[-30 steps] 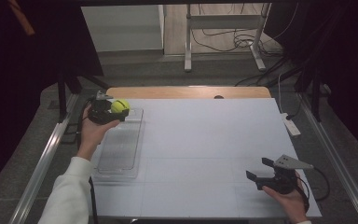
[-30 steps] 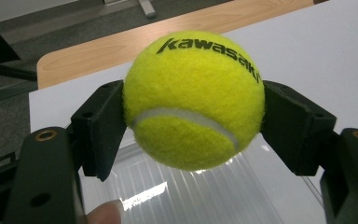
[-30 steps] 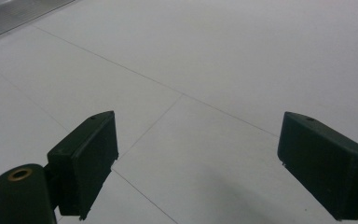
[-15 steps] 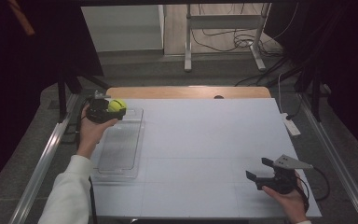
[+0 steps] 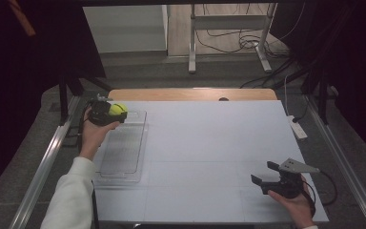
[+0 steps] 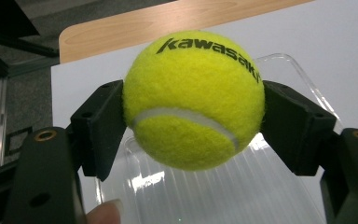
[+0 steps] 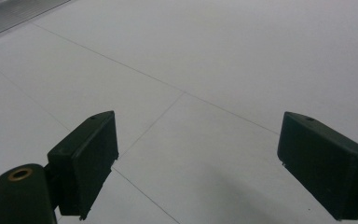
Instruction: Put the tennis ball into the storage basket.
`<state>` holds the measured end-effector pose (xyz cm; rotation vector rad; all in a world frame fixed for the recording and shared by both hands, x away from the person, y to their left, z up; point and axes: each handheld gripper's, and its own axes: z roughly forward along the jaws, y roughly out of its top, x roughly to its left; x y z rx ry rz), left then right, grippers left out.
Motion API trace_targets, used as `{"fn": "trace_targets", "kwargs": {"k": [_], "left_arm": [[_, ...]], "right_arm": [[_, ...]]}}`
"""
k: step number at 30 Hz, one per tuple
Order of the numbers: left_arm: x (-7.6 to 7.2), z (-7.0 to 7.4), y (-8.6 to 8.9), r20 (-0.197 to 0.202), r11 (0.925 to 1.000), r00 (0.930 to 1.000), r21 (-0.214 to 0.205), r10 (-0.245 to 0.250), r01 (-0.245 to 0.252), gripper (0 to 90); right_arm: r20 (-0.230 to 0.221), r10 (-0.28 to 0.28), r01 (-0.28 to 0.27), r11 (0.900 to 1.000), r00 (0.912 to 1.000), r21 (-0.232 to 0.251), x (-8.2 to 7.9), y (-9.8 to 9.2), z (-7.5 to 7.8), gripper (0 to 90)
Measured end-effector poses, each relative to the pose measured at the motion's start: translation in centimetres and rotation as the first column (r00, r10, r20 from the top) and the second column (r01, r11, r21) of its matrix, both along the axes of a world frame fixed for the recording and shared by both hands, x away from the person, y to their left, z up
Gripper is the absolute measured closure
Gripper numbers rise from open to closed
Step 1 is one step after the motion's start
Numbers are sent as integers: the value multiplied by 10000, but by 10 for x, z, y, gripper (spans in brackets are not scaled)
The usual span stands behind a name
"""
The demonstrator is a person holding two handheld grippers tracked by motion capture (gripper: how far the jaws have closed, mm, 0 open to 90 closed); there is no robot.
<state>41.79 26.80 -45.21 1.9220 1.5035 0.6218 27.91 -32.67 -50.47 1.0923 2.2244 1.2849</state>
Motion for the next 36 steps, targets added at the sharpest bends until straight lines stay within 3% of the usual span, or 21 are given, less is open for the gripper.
{"fn": "trace_targets", "kwargs": {"k": [21, 36], "left_arm": [[6, -11, 3, -502, 9987, 9985, 471, 223, -199, 265], [6, -22, 6, -879, 9985, 9959, 518, 216, -171, 265]], "right_arm": [[-22, 12, -12, 10000, 10000, -15, 0, 0, -1, 125], [-26, -5, 5, 10000, 10000, -35, 0, 0, -1, 125]]}}
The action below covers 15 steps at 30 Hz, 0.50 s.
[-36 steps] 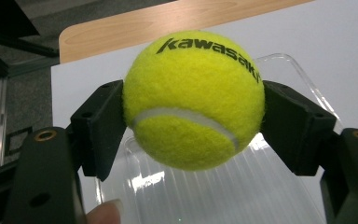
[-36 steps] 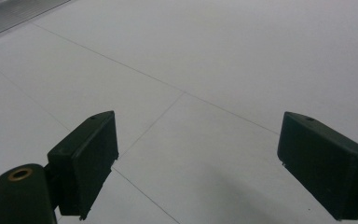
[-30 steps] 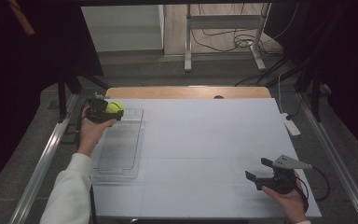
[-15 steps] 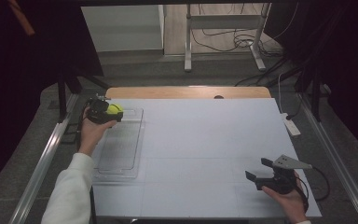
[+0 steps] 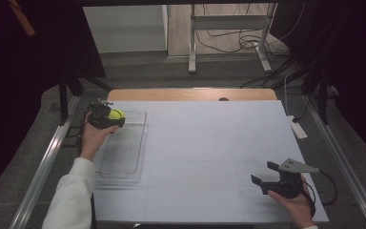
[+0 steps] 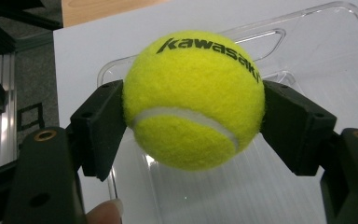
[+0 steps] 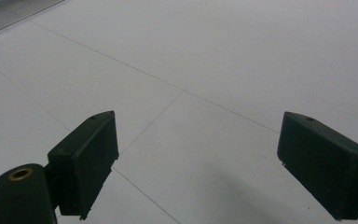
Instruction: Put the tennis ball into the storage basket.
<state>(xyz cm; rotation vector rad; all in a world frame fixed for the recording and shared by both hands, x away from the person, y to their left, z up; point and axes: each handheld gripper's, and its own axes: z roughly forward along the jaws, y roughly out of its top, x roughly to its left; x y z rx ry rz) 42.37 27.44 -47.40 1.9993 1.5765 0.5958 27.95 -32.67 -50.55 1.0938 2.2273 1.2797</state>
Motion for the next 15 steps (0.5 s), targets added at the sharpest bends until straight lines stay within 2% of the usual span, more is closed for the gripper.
{"fn": "trace_targets", "kwargs": {"k": [7, 15], "left_arm": [[0, -2, -1, -79, 10000, 9999, 26, -79, 79, 264], [2, -5, -5, -345, 9998, 9993, 89, -172, 175, 264]], "right_arm": [[9, -6, 6, 10000, 10000, -5, 0, 0, 0, 125], [5, 1, -1, 10000, 10000, -11, 0, 0, 0, 125]]}}
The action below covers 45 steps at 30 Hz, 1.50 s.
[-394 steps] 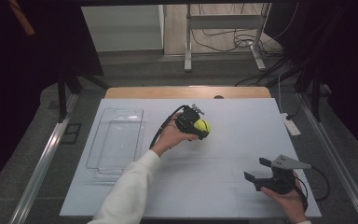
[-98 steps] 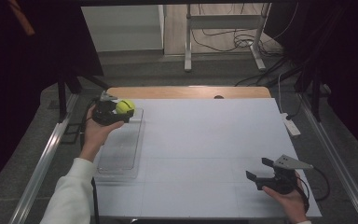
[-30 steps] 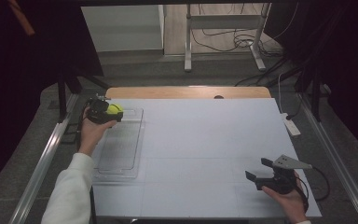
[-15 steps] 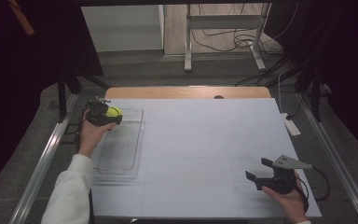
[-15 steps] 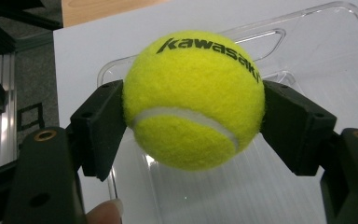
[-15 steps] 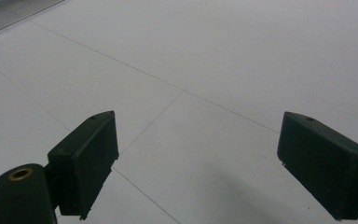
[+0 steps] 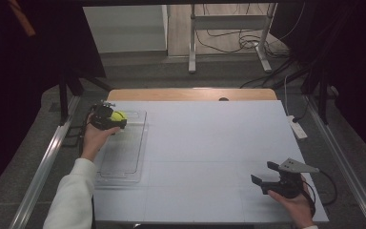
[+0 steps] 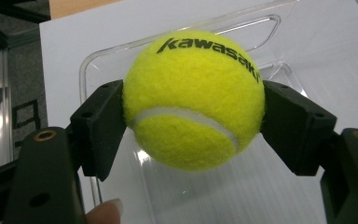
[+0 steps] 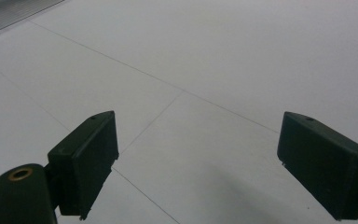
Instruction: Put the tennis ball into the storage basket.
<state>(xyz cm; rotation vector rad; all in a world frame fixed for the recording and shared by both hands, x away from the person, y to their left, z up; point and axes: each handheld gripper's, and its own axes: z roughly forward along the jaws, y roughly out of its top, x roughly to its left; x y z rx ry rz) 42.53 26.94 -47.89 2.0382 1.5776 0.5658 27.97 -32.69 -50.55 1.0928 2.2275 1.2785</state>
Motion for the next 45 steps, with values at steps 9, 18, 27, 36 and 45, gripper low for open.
{"fn": "trace_targets", "kwargs": {"k": [9, 18, 27, 36, 45], "left_arm": [[1, -5, -4, -304, 9999, 9995, 163, -22, 27, 264], [3, -11, -6, -661, 9995, 9978, 319, 6, 15, 263], [4, -16, -10, -855, 9979, 9963, 636, -95, 150, 261], [5, -20, -10, -1057, 9978, 9944, 652, -46, 116, 259], [4, -18, -11, -892, 9986, 9960, 515, -87, 133, 213]], "right_arm": [[-6, 2, -2, 10000, 10000, -17, 0, 0, 0, 125], [-3, 0, 0, 10000, 10000, -11, 0, 0, 0, 125], [-5, 5, -5, 10000, 10000, -26, 0, 0, 0, 125], [-13, 15, -15, 10000, 10000, -29, 0, 0, 0, 125], [-19, 18, -18, 10000, 10000, -20, 0, 0, 0, 125]]}}
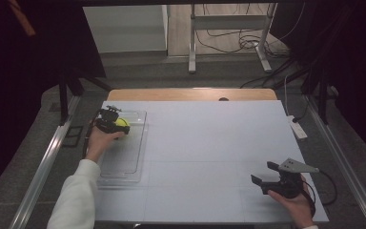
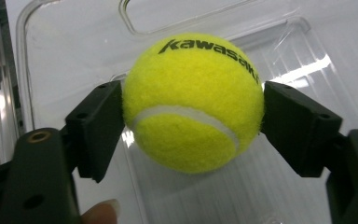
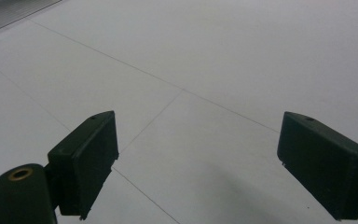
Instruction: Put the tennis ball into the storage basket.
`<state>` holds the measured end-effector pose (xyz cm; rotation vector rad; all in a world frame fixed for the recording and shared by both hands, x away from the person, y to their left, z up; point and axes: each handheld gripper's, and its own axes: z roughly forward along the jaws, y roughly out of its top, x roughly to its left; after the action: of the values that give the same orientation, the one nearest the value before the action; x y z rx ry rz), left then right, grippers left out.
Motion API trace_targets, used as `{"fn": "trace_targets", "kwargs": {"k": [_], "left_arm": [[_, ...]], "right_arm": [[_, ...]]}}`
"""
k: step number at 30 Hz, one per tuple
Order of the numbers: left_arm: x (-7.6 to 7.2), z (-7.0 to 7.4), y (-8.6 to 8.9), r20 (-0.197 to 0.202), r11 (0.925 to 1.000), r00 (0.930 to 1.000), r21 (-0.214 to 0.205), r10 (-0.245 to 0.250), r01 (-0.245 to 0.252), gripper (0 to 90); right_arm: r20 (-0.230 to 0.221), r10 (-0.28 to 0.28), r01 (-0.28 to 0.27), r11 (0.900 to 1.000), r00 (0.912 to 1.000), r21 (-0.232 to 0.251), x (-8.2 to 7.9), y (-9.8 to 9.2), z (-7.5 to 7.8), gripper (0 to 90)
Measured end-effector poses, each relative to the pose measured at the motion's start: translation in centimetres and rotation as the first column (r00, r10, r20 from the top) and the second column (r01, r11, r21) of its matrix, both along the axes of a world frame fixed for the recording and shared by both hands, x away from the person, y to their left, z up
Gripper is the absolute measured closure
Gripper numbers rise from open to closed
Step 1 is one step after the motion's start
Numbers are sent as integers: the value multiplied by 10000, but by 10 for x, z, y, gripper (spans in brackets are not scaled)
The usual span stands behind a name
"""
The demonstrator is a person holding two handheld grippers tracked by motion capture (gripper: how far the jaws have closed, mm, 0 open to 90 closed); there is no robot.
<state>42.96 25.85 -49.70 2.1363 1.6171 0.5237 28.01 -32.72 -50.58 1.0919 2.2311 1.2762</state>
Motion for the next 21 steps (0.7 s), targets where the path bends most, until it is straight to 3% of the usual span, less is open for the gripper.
{"fn": "trace_targets", "kwargs": {"k": [11, 21], "left_arm": [[-6, 7, 1, 446, 9993, 9990, -368, -32, 48, 129], [-19, 17, 4, 1386, 9938, 9899, -1019, -290, 434, 124]], "right_arm": [[-1, 8, -8, 10000, 10000, 0, 0, 0, 0, 125], [5, -23, 23, 10000, 10000, -14, 0, 0, 0, 125]]}}
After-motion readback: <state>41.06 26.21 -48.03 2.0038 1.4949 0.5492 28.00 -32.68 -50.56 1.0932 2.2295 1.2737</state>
